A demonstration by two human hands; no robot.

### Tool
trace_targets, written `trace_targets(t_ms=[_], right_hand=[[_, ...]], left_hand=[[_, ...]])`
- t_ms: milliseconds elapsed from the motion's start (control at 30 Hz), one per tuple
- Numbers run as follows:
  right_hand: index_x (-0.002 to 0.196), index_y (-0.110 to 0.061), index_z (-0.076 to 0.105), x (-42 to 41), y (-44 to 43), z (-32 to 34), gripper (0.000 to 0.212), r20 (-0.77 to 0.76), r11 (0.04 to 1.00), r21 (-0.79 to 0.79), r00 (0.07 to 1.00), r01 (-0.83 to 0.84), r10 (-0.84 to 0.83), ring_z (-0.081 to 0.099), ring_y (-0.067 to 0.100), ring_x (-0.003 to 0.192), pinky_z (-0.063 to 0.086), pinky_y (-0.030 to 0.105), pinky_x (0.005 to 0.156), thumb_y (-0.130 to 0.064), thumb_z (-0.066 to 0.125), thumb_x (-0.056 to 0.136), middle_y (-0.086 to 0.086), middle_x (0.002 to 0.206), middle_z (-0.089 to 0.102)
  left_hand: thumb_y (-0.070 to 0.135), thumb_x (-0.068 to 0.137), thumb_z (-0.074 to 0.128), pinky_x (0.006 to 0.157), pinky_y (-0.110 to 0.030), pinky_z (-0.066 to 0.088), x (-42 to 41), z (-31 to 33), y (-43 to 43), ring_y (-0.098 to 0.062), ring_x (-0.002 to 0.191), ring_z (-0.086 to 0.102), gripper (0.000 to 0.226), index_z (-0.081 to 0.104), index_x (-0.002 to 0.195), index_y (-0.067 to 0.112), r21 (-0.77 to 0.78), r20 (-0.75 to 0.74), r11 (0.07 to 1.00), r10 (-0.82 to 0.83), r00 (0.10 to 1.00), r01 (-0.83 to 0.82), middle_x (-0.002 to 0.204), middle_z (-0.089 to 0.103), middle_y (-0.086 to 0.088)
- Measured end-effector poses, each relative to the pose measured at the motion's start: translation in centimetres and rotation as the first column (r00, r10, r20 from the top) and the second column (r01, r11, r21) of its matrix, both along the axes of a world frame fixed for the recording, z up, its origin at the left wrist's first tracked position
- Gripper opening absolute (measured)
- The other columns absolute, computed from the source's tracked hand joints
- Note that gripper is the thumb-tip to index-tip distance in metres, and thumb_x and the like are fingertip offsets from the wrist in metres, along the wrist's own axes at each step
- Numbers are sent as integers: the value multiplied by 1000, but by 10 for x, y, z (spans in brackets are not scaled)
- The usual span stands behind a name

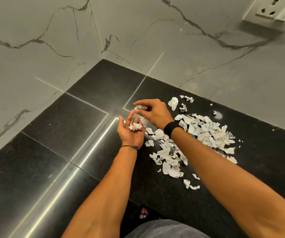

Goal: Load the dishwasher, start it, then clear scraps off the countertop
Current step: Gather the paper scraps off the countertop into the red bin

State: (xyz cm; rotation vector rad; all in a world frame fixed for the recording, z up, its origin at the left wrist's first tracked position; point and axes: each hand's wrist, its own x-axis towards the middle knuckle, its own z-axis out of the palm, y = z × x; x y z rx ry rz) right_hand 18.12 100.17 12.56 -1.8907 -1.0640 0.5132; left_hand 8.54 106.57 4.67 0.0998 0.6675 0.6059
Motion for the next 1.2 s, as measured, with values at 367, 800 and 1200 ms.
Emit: trace_targets(t_ms=[367, 800, 1200], right_hand=[[96, -22, 79, -22, -2, 2, 29, 60, 999, -39, 998, -18, 21, 68, 2, 83, 54, 25, 77, -45, 61, 95, -12, 84, 74], [140, -13, 54, 29, 3, -49, 63, 223, 825, -524, 900, -212, 374, 52, 25, 128, 38, 35, 109, -26, 79, 84, 8, 140, 57], [107, -17, 74, 1, -24, -77, 18, 425, 846, -509, 807, -161, 410, 59, 29, 102, 46, 39, 84, -18, 62, 94, 6, 103, 63]], left_hand=[[40, 103, 44, 101, -42, 53, 0, 11, -5, -28, 112, 68, 48, 62, 136, 10, 48, 131, 998, -49, 990, 43, 117, 71, -13], [35, 107, 33, 114, -42, 40, -15, -23, 37, -30, 131, 57, 45, 65, 127, 12, 2, 53, 1000, -20, 998, 20, 131, 67, -12], [18, 105, 37, 100, -41, 50, -17, -27, 30, -29, 123, 61, 35, 64, 127, 12, -10, 46, 1000, 17, 999, -17, 128, 67, -11]])
